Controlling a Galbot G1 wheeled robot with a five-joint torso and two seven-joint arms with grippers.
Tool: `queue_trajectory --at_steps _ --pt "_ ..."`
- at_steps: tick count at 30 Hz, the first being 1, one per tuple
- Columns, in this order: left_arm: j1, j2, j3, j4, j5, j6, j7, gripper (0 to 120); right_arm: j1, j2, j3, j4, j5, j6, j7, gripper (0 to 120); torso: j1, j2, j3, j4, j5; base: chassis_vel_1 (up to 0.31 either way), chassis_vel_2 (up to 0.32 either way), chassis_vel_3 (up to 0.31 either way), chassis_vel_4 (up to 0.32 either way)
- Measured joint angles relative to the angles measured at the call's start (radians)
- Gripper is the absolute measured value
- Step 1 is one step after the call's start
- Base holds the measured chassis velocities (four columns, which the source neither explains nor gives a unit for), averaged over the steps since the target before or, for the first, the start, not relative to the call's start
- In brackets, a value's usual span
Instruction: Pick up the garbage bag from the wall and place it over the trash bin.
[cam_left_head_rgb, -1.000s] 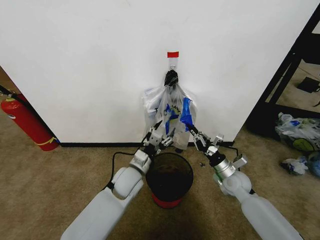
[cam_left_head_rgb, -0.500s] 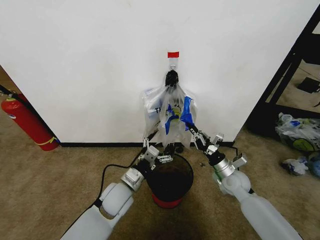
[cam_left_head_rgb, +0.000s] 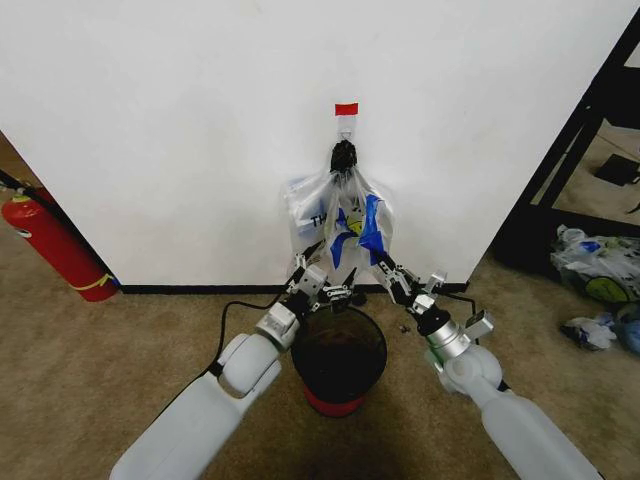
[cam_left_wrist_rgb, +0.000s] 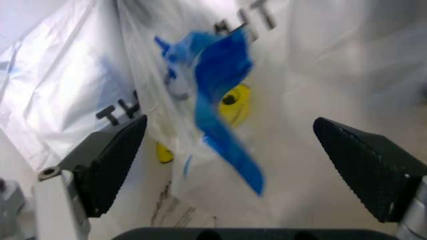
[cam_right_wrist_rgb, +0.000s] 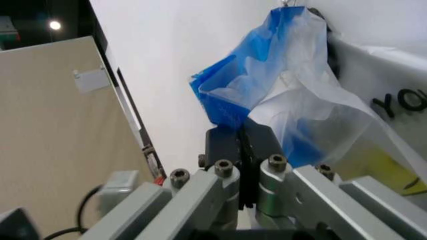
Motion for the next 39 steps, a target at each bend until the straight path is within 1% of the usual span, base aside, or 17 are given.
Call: queue_trajectory --at_steps 2,3,4,5,7,8,10,14,15,17,20,23,26,27,29,35,39 --pt "-0.026 0.003 0.007 0.031 0.001 0.002 -0.005 94 -0.003 -0.004 0.004 0.003 0.0 0.001 0.0 0 0.0 0.0 0.0 0.0001 0.0 0.0 0.0 0.0 0.0" --pt "-0.026 0.003 0.007 0.031 0.001 0.002 -0.005 94 -0.003 -0.004 0.004 0.003 0.0 0.001 0.0 0 0.0 0.0 0.0 0.0001 0.0 0.0 0.0 0.0 0.0" --pt "-0.032 0.005 0.008 0.038 0.003 0.003 -0.006 88 -0.003 -0.005 0.005 0.004 0.0 0.001 0.0 0 0.0 0.0 0.0 0.0002 0.0 0.0 0.0 0.0 0.0" --pt "-0.033 0.005 0.008 0.039 0.004 0.004 -0.007 88 -0.003 -0.005 0.005 0.004 0.0 0.001 0.0 0 0.0 0.0 0.0 0.0002 0.0 0.0 0.0 0.0 0.0" --pt "-0.043 0.008 0.008 0.045 0.01 0.01 -0.017 77 -0.003 -0.005 0.006 0.004 0.0 0.002 0.0 0 0.0 0.0 0.0 0.0002 0.0 0.0 0.0 0.0 0.0" --pt "-0.043 0.008 0.008 0.045 0.011 0.011 -0.02 75 -0.002 -0.005 0.006 0.004 0.0 0.002 0.0 0 0.0 0.0 0.0 0.0002 0.0 0.0 0.0 0.0 0.0" --pt "-0.048 0.009 0.008 0.045 0.011 0.015 -0.035 64 0.001 -0.003 0.006 0.002 0.0 0.002 0.0 0 0.0 0.0 0.0 0.0002 0.0 0.0 0.0 0.0 0.0" --pt "-0.049 0.011 0.006 0.041 0.004 0.015 -0.046 54 0.004 -0.001 0.004 -0.001 -0.001 0.002 0.0 0 0.0 0.0 0.0 0.0002 0.0 0.0 0.0 0.0 0.0" --pt "-0.049 0.013 0.004 0.037 0.002 0.014 -0.05 47 0.005 0.0 0.004 -0.003 -0.002 0.002 0.0 0 0.0 0.0 0.0 0.0002 0.0 0.0 0.0 0.0 0.0" --pt "-0.045 0.014 0.002 0.027 -0.003 0.012 -0.06 39 0.007 0.001 0.003 -0.006 -0.003 0.002 0.001 0 0.0 0.0 0.0 0.0002 0.0 0.0 0.0 0.0 0.0" --pt "-0.042 0.014 0.0 0.021 -0.008 0.012 -0.068 32 0.007 0.002 0.002 -0.008 -0.004 0.002 0.001 0 0.0 0.0 0.0 0.0002 0.0 0.0 0.0 0.0 0.0" --pt "-0.037 0.008 -0.008 0.011 -0.022 0.004 -0.089 18 0.007 0.004 0.002 -0.01 -0.005 0.003 0.001 0 0.0 0.0 0.0 0.0001 0.0 0.0 0.0 0.0 0.0" --pt "-0.032 0.003 -0.017 0.006 -0.033 -0.009 -0.099 6 0.004 0.004 0.002 -0.011 -0.007 0.005 0.001 0 0.0 0.0 0.0 0.0001 -0.0001 0.0 0.0 0.0 0.0" --pt "-0.032 0.003 -0.017 0.006 -0.033 -0.009 -0.099 6 0.004 0.004 0.002 -0.011 -0.007 0.005 0.001 0 0.0 0.0 0.0 0.0001 -0.0001 0.0 0.0 0.0 0.0" --pt "-0.024 0.002 -0.03 -0.009 -0.049 -0.015 -0.106 0 -0.001 0.004 0.004 -0.012 -0.008 0.008 0.002 0 0.0 0.0 0.0 0.0001 0.0 0.0 0.0 0.0 0.0" --pt "0.035 0.02 -0.084 -0.076 -0.091 -0.02 -0.119 0 -0.033 -0.016 0.001 -0.006 -0.01 0.038 0.019 0 0.0 0.0 0.0 0.0001 -0.0001 0.0 0.0 0.0 0.0" --pt "0.14 0.038 -0.153 -0.126 -0.1 -0.035 -0.128 0 -0.079 -0.045 -0.002 -0.014 -0.034 0.067 0.01 0 0.0 0.0 0.0 -0.0002 -0.0003 0.0 0.0 0.0 0.0"
